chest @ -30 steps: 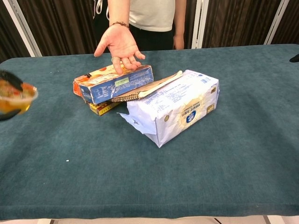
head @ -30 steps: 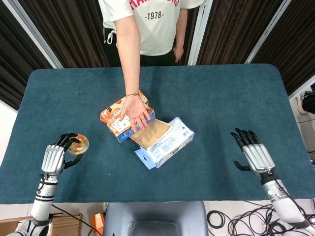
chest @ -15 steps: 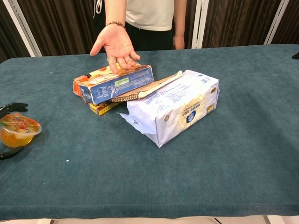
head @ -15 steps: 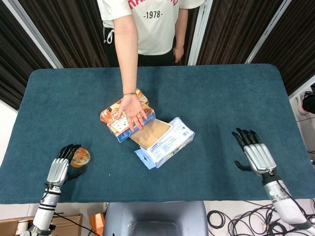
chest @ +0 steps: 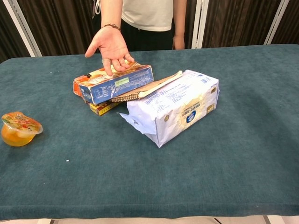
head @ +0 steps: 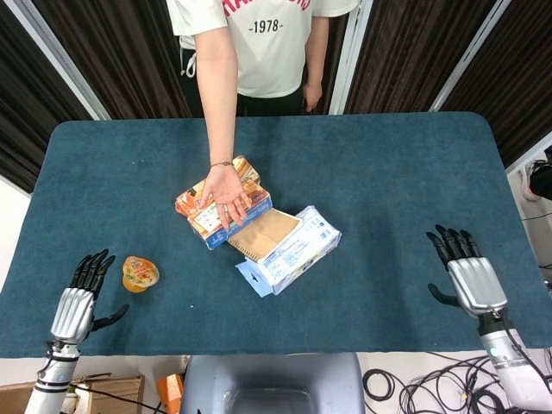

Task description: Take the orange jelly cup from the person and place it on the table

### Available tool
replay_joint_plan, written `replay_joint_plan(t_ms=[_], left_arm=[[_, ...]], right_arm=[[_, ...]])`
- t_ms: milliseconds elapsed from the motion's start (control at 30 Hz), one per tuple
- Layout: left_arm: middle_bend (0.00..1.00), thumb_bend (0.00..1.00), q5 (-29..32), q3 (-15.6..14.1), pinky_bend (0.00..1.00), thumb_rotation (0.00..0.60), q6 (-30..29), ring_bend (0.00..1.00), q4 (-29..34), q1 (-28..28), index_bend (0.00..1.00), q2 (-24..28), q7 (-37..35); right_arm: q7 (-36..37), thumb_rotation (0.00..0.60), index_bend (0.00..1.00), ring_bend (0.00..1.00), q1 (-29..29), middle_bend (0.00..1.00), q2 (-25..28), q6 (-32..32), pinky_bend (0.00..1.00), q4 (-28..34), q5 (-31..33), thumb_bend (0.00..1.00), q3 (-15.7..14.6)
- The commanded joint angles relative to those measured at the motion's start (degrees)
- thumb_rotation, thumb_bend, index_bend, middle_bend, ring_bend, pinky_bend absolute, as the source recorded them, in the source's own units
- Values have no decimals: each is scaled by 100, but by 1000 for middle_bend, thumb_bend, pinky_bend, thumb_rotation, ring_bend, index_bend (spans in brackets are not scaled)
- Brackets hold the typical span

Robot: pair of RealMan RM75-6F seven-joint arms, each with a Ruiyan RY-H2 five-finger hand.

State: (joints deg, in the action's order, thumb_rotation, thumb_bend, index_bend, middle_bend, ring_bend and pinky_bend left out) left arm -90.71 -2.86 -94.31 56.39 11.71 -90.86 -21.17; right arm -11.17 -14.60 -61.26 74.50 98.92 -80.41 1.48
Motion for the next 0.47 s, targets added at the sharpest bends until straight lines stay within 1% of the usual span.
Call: replay_joint_plan(t_ms=[33,100,167,267,300,367,467], left_arm=[[0,254,-26,-525,27,600,-428,0,2748,-711,0,2031,1598],[0,279,0,-637,19,600,-577,0,3157,-945,0,2313,2037],[0,287,3,-668,12,600,-675,0,3234,-1102,0,2325,2189],[0,296,17,-753,4,600,-522,0,3339,-1208,0,2347,2624],[0,297,-31,-801,4,600,-398,0,3403,-1198,0,2359,2638],[0,296,-50,-801,4,600,-263,0,3475,-1184,0,2397,2714],[0,297,-142,-743,3,600,-278,0,3484,-1214,0,2379,2777]], right_arm=[[80,600,0,0,582,0,0,750,0,-139,-169,203,-192],[131,600,0,0,846,0,-142,1079,0,-332,-195,203,-256],[-4,600,0,0,987,0,-241,1214,0,-445,-206,203,-314],[-114,600,0,0,1106,0,-306,1351,0,-479,-379,203,-394],[-136,600,0,0,1123,0,-317,1376,0,-473,-464,203,-415],[-179,600,0,0,1140,0,-341,1401,0,-470,-556,203,-418],[-204,600,0,0,1150,0,-358,1377,0,-472,-626,203,-419]])
